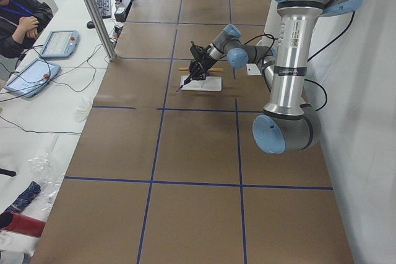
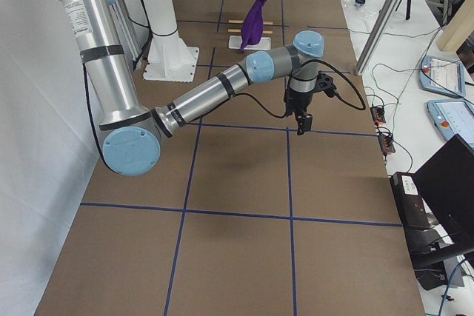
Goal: Hang towel on rack
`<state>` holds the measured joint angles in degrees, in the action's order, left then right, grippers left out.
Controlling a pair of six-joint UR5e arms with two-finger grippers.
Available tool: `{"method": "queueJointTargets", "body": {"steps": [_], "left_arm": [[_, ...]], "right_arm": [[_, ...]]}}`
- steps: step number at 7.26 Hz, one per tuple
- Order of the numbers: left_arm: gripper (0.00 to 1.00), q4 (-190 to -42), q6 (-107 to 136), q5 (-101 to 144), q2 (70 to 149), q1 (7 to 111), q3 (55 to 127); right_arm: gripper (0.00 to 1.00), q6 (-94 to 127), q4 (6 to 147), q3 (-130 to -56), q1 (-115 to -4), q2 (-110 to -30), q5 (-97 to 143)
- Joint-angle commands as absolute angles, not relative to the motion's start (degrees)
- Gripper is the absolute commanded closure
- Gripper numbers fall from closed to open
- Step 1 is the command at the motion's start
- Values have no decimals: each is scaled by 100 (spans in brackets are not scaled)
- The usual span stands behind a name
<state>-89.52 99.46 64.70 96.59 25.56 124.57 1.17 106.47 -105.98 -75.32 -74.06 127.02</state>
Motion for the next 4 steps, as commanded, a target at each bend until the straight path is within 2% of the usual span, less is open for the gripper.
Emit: {"method": "queueJointTargets", "body": {"steps": [1,4], "left_arm": [[0,-9235,9722,6451,9668,2540,12052],[0,-9500,8451,6521,9668,2610,12059]], "right_arm": [[0,123,10644,-10573,-7532,-7418,12726],[0,228,10626,-10617,-7541,-7715,12744]]}}
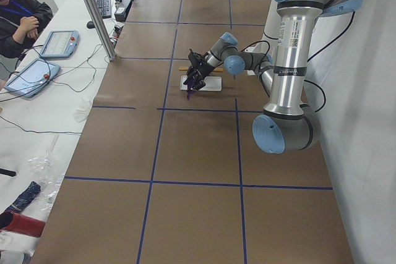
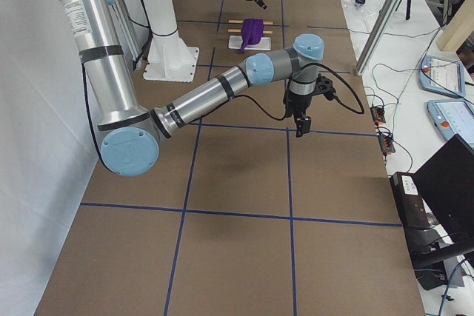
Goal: Hang towel on rack
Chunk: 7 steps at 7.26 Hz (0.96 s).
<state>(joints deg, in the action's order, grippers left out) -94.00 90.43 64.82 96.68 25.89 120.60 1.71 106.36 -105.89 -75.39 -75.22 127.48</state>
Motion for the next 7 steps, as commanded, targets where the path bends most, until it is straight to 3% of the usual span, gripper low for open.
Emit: {"method": "queueJointTargets", "body": {"steps": [1,7], "left_arm": [[0,-9623,7802,6643,9633,2863,12050],[0,-9677,2646,9919,9756,6103,11094]], "right_arm": [[0,281,10617,-10591,-7532,-7665,12675],[0,255,10635,-10100,-8224,-7936,13233]]}}
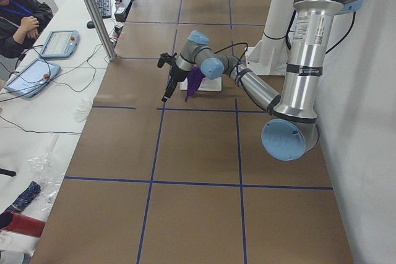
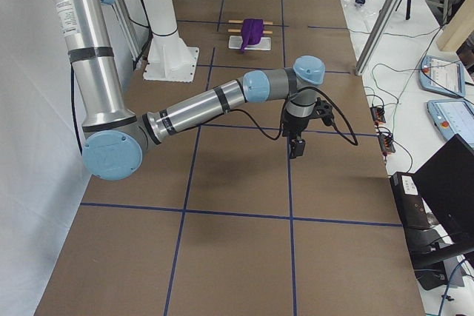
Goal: Hang towel on rack
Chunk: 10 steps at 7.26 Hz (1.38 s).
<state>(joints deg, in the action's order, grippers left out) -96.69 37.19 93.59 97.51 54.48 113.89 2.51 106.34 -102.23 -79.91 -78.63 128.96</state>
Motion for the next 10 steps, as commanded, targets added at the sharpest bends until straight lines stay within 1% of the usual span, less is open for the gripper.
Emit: {"method": "queueJointTargets", "body": {"steps": [1,4,5,6,7,8,10], "left_arm": [[0,-9694,2150,10523,9756,6561,10726],[0,-9686,-19,12494,9668,8212,9383],[0,-9659,-322,12698,9659,8635,8899],[0,-9624,-325,12778,9642,8892,8668],[0,-9450,-325,12840,9633,9086,8701],[0,-8830,-351,12893,9642,9297,8919],[0,-8229,-378,12902,9633,9308,9280]], "right_arm": [[0,255,10626,-9994,-8270,-7937,13349],[0,255,10626,-9704,-8445,-7945,13710],[0,255,10626,-9625,-8490,-7945,13720],[0,246,10626,-9607,-8542,-7954,13720],[0,246,10626,-9572,-8586,-7963,13720],[0,246,10626,-9528,-8596,-7963,13720],[0,237,10626,-9484,-8674,-8033,13920]]}}
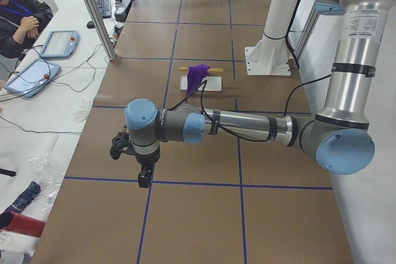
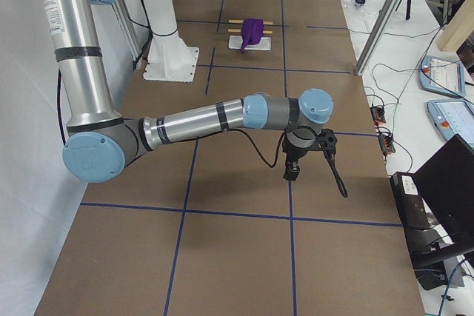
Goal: Hang towel on rack
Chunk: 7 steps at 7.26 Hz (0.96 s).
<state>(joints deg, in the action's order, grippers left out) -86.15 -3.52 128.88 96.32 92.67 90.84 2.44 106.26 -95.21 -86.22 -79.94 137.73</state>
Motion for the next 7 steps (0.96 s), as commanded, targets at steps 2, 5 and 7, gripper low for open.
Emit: {"method": "queueJointTargets", "body": {"steps": [2,5,7], "left_arm": [[0,-7823,-501,12920,9624,9290,9316],[0,-7892,-501,13526,9343,9264,9272],[0,-7893,-501,13526,9343,9264,9316]], "right_arm": [[0,54,10617,-9282,-8736,-8059,14027],[0,-466,10608,-8860,-8841,-8059,13949],[0,-615,10347,-8842,-9069,-8225,13633]]}}
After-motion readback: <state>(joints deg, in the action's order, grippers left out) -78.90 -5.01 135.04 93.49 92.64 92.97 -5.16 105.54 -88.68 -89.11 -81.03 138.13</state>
